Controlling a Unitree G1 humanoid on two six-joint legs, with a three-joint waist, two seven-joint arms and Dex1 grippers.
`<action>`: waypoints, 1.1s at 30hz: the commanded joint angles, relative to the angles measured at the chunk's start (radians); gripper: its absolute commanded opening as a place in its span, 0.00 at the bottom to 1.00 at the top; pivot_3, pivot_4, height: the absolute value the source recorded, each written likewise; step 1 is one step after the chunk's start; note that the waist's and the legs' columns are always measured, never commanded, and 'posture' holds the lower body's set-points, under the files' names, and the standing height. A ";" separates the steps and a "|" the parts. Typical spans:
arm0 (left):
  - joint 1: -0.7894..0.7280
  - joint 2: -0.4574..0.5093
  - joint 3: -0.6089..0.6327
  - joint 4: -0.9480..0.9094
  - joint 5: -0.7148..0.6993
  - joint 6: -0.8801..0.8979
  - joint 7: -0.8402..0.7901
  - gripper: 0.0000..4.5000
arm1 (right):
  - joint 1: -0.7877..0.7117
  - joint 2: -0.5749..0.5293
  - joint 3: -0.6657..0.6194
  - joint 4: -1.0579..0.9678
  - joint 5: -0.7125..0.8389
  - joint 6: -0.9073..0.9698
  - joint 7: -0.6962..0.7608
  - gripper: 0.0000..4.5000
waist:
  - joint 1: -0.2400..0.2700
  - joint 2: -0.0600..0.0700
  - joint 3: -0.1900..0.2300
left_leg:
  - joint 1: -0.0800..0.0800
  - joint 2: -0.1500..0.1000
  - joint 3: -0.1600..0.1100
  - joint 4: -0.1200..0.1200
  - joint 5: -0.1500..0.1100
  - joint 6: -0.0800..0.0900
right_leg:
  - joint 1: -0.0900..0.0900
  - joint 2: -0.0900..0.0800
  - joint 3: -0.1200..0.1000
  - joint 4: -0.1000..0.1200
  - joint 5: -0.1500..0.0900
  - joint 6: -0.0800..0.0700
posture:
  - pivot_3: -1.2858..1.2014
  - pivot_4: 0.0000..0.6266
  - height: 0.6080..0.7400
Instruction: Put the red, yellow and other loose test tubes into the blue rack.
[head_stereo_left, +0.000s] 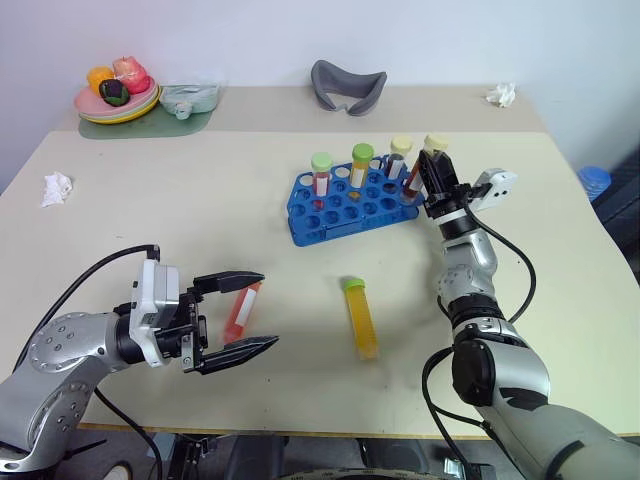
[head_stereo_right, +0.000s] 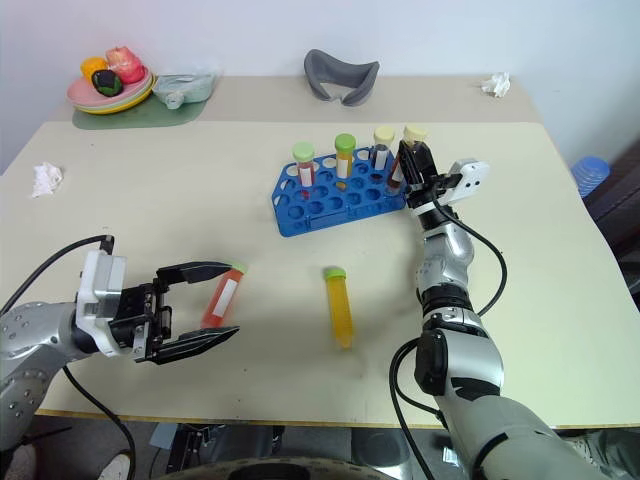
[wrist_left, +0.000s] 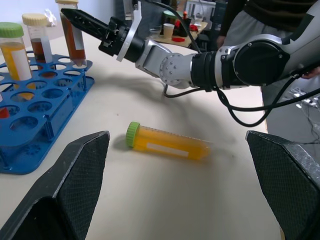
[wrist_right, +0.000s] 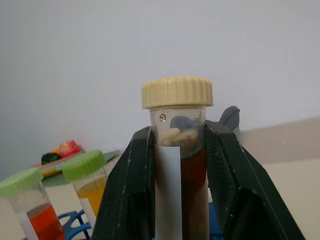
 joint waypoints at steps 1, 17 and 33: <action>-0.010 0.003 0.014 -0.033 -0.019 0.003 0.007 1.00 | 0.021 0.009 -0.010 0.008 -0.005 -0.062 0.010 0.18 | 0.001 0.000 0.000 | 0.000 0.000 0.000 0.000 0.000 0.000 | 0.000 0.000 0.000 0.000 0.000 0.000 | 0.52 0.24 1.00; -0.001 0.004 0.027 -0.040 -0.026 0.003 0.017 1.00 | 0.053 0.080 -0.021 0.072 -0.013 -0.250 0.002 0.18 | -0.001 -0.001 -0.001 | 0.000 0.000 0.000 0.000 0.000 0.000 | 0.000 0.001 0.000 0.000 0.000 0.000 | 0.52 0.24 1.00; 0.010 -0.023 0.019 -0.043 -0.006 -0.012 0.067 1.00 | 0.087 0.038 0.048 0.008 -0.177 -0.239 -0.205 0.99 | -0.001 -0.001 -0.001 | 0.001 0.001 0.000 0.000 0.000 0.000 | 0.000 0.001 0.000 0.001 0.000 0.000 | 0.52 0.24 1.00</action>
